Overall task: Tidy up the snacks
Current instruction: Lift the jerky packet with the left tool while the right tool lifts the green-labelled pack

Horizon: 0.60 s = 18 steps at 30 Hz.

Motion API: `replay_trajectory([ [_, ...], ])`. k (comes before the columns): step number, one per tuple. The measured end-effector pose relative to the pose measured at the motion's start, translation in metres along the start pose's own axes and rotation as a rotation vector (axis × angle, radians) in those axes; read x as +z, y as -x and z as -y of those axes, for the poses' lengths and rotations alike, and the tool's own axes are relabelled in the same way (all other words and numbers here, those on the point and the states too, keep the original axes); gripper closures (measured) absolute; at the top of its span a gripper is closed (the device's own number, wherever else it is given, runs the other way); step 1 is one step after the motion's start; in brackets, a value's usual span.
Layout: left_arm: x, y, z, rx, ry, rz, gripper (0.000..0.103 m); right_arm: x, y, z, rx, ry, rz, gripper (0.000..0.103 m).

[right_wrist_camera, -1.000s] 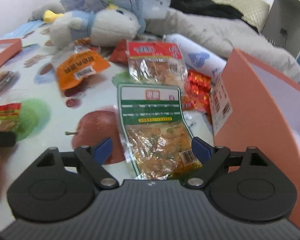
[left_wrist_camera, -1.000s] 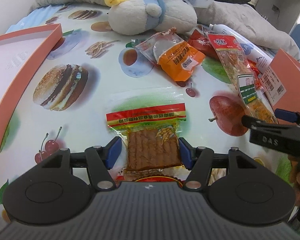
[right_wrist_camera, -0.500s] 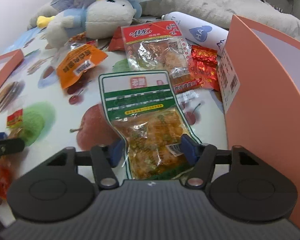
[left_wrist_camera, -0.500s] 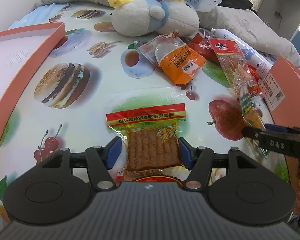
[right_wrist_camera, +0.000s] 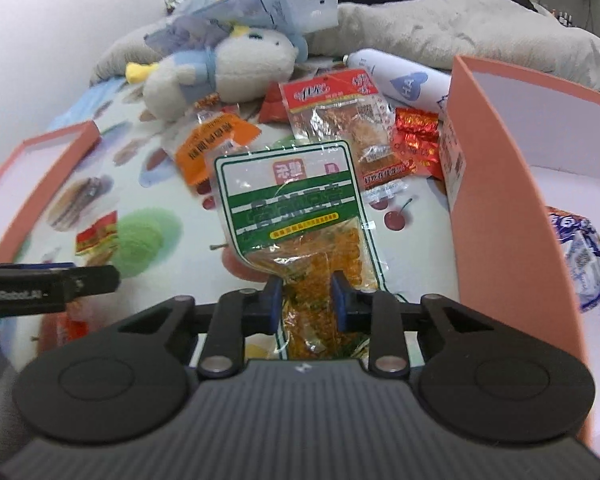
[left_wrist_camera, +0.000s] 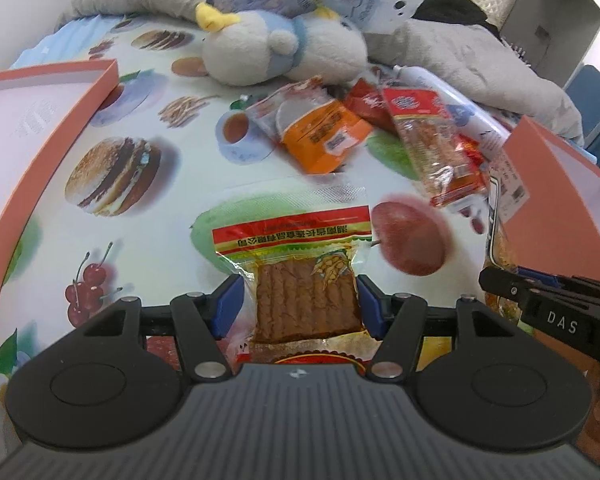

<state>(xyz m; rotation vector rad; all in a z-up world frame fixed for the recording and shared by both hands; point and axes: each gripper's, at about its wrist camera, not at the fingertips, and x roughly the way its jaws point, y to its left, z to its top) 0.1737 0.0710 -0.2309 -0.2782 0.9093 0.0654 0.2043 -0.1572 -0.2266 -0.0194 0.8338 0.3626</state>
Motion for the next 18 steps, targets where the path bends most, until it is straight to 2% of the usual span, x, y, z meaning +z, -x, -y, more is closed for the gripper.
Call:
replay_trajectory([
  [8, 0.020, 0.024, 0.026, -0.026, -0.030, 0.015, 0.037, 0.016, 0.037, 0.004, 0.041, -0.039, 0.027, 0.074],
  [18, 0.064, 0.074, 0.060, -0.095, -0.070, 0.110, 0.037, 0.051, 0.096, 0.015, 0.058, -0.065, 0.125, 0.074],
])
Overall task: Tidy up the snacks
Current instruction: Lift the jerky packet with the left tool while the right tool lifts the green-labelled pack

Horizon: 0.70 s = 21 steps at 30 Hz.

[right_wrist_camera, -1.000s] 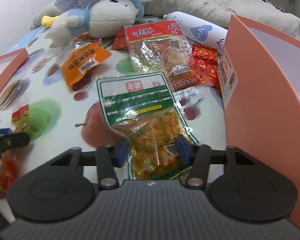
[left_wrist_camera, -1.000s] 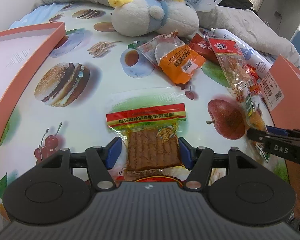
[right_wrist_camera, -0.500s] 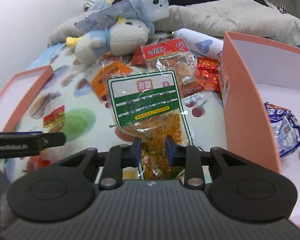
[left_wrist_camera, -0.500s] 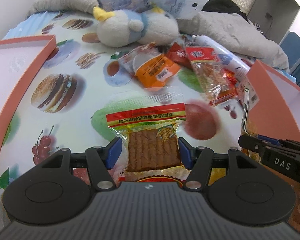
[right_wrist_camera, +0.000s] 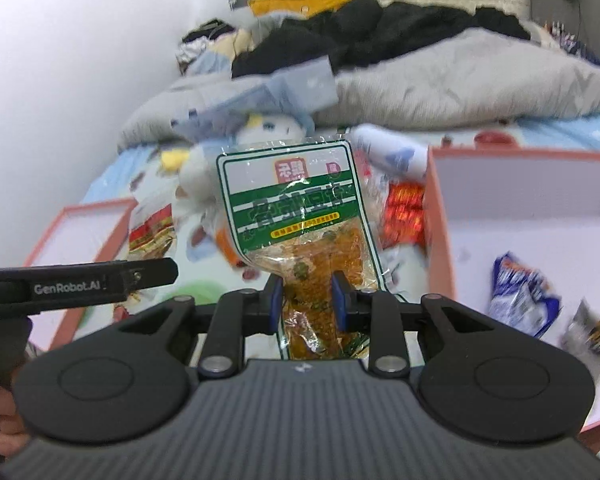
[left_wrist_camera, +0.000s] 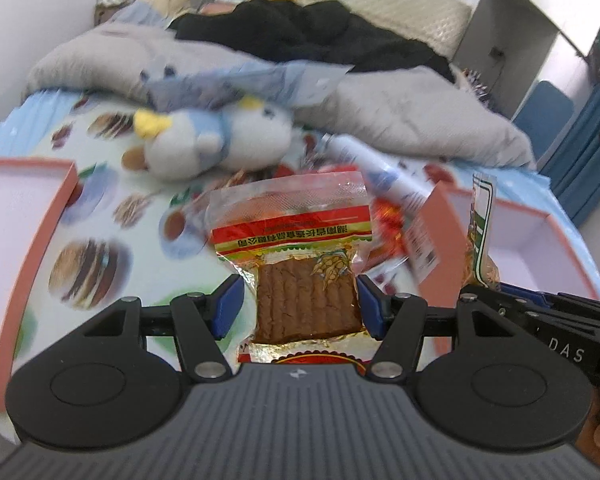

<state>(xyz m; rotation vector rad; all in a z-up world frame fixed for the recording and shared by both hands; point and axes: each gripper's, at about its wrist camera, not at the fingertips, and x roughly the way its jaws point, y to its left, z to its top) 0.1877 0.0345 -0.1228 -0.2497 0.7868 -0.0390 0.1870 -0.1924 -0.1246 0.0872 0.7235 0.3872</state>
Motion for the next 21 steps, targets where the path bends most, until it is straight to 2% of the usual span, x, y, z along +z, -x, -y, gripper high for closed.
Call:
replay_trajectory([
  [9, 0.043, 0.026, 0.041, -0.062, -0.050, 0.076, 0.037, 0.033, 0.039, 0.014, -0.020, 0.007, 0.106, 0.074],
  [21, 0.071, 0.040, 0.105, -0.162, -0.114, 0.121, 0.037, 0.058, 0.078, 0.049, -0.092, 0.006, 0.206, 0.074],
])
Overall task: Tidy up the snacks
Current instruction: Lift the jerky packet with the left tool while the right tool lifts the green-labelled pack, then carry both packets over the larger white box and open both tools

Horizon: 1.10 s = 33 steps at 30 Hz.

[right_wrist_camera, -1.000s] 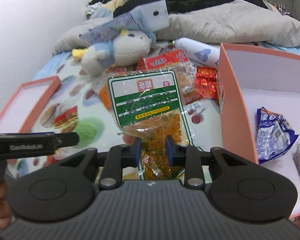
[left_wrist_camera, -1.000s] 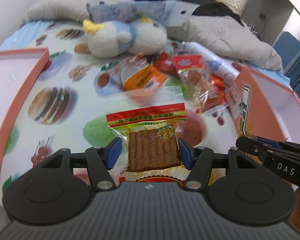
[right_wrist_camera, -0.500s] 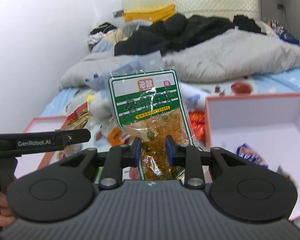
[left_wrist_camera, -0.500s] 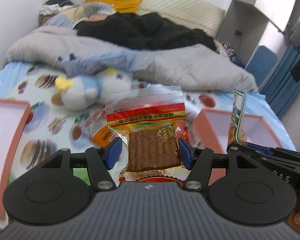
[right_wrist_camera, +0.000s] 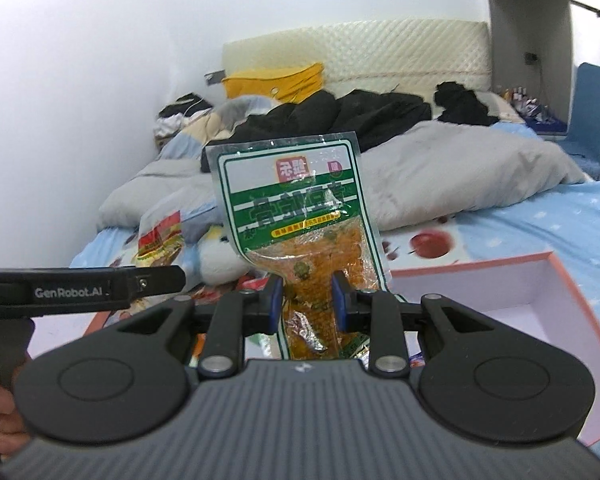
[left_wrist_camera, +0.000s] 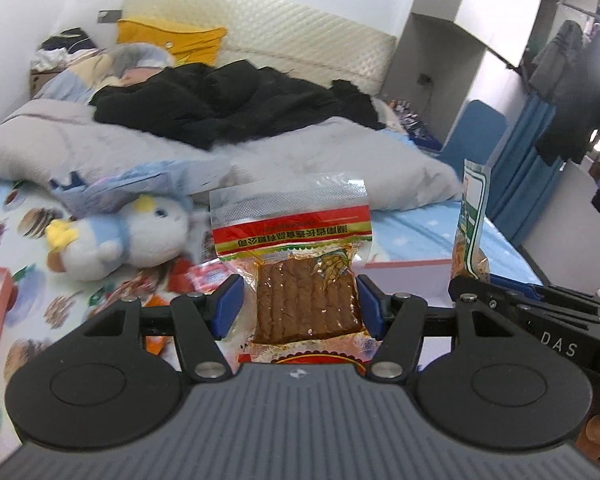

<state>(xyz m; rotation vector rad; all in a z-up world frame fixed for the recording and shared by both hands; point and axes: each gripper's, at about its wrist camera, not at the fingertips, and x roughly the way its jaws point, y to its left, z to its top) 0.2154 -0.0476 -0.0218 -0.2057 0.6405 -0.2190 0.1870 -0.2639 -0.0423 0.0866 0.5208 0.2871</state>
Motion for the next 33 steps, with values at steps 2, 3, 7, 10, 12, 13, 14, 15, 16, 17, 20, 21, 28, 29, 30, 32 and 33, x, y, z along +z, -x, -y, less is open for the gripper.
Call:
replay_trajectory([
  [2, 0.005, -0.001, 0.012, -0.017, -0.009, 0.004, 0.037, 0.003, 0.005, 0.006, -0.017, 0.006, 0.015, 0.074],
  [3, 0.007, -0.002, 0.017, -0.027, -0.017, 0.006, 0.037, 0.004, 0.007, 0.010, -0.025, 0.005, 0.021, 0.074],
  [7, 0.011, -0.011, 0.041, -0.054, -0.047, 0.007, 0.037, 0.005, 0.014, 0.029, -0.069, -0.005, 0.049, 0.074],
  [10, 0.009, -0.024, 0.057, -0.075, -0.067, -0.011, 0.037, 0.000, 0.017, 0.045, -0.104, -0.020, 0.056, 0.074],
  [12, 0.005, -0.036, 0.069, -0.087, -0.083, -0.035, 0.037, -0.005, 0.014, 0.057, -0.123, -0.029, 0.046, 0.074],
  [13, 0.002, -0.042, 0.073, -0.094, -0.089, -0.045, 0.037, -0.008, 0.013, 0.062, -0.135, -0.032, 0.040, 0.074],
  [14, -0.001, -0.048, 0.078, -0.096, -0.096, -0.054, 0.037, -0.012, 0.010, 0.067, -0.149, -0.037, 0.032, 0.074],
  [15, -0.004, -0.054, 0.083, -0.098, -0.106, -0.066, 0.037, -0.016, 0.007, 0.074, -0.158, -0.040, 0.021, 0.074],
  [16, -0.007, -0.062, 0.086, -0.101, -0.113, -0.079, 0.037, -0.021, 0.003, 0.080, -0.161, -0.041, 0.003, 0.073],
  [17, -0.010, -0.070, 0.090, -0.105, -0.120, -0.092, 0.037, -0.027, -0.002, 0.089, -0.164, -0.053, -0.018, 0.073],
  [20, -0.020, -0.093, 0.100, -0.113, -0.140, -0.135, 0.037, -0.044, -0.011, 0.106, -0.190, -0.078, -0.060, 0.073],
  [21, -0.024, -0.100, 0.105, -0.116, -0.147, -0.150, 0.037, -0.049, -0.015, 0.110, -0.195, -0.085, -0.077, 0.073],
  [28, -0.046, -0.143, 0.124, -0.146, -0.166, -0.239, 0.037, -0.086, -0.035, 0.134, -0.245, -0.143, -0.151, 0.072],
  [29, -0.049, -0.148, 0.127, -0.147, -0.179, -0.248, 0.037, -0.090, -0.038, 0.137, -0.252, -0.150, -0.157, 0.071],
  [30, -0.053, -0.154, 0.131, -0.148, -0.192, -0.263, 0.037, -0.093, -0.040, 0.139, -0.259, -0.154, -0.164, 0.071],
  [32, -0.057, -0.165, 0.136, -0.153, -0.209, -0.282, 0.036, -0.099, -0.045, 0.145, -0.264, -0.166, -0.177, 0.071],
  [33, -0.059, -0.169, 0.138, -0.151, -0.217, -0.289, 0.036, -0.101, -0.047, 0.148, -0.266, -0.169, -0.182, 0.071],
])
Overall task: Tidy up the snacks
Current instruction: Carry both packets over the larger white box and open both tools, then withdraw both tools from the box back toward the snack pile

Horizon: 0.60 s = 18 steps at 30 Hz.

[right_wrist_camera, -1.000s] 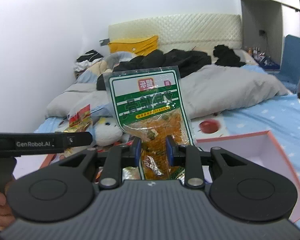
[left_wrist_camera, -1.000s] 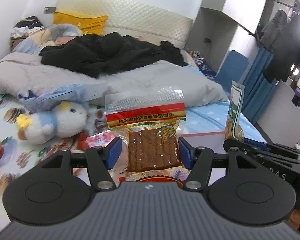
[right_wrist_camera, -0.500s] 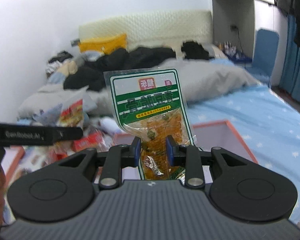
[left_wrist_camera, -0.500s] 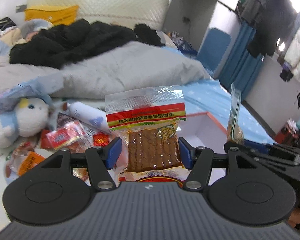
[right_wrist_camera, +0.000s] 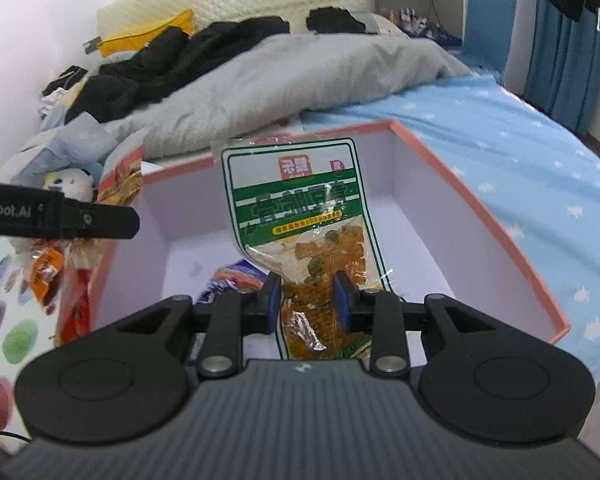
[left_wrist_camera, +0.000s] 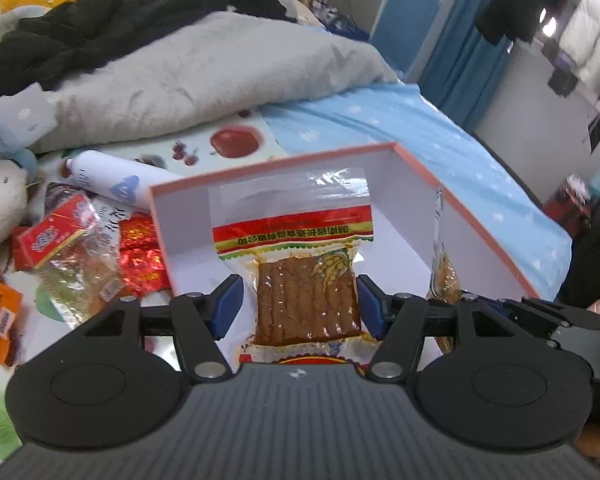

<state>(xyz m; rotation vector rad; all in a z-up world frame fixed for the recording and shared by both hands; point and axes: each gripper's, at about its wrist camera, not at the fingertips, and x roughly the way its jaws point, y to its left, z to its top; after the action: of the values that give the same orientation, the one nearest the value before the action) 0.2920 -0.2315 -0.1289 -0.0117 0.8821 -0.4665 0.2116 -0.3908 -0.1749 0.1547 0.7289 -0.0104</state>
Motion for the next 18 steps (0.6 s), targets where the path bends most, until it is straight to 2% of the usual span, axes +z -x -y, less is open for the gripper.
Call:
replay_trajectory([
  [3, -0.002, -0.011, 0.001, 0.024, 0.001, -0.012, 0.029, -0.003, -0.009, 0.005, 0.003, -0.009, -0.020, 0.069],
  [6, -0.001, -0.015, -0.004, 0.025, 0.020, -0.025, 0.024, -0.001, -0.017, 0.005, -0.004, -0.009, -0.033, 0.060],
  [8, -0.001, -0.014, -0.008, 0.033, 0.026, -0.019, 0.023, -0.002, -0.017, 0.005, 0.008, -0.005, -0.031, 0.044],
  [12, 0.003, -0.001, -0.008, 0.022, 0.025, -0.009, 0.020, 0.000, -0.009, 0.006, 0.005, -0.010, -0.014, 0.043],
  [18, 0.009, 0.041, -0.006, 0.005, 0.012, 0.066, 0.020, 0.014, 0.019, -0.003, 0.032, -0.008, 0.054, 0.043],
])
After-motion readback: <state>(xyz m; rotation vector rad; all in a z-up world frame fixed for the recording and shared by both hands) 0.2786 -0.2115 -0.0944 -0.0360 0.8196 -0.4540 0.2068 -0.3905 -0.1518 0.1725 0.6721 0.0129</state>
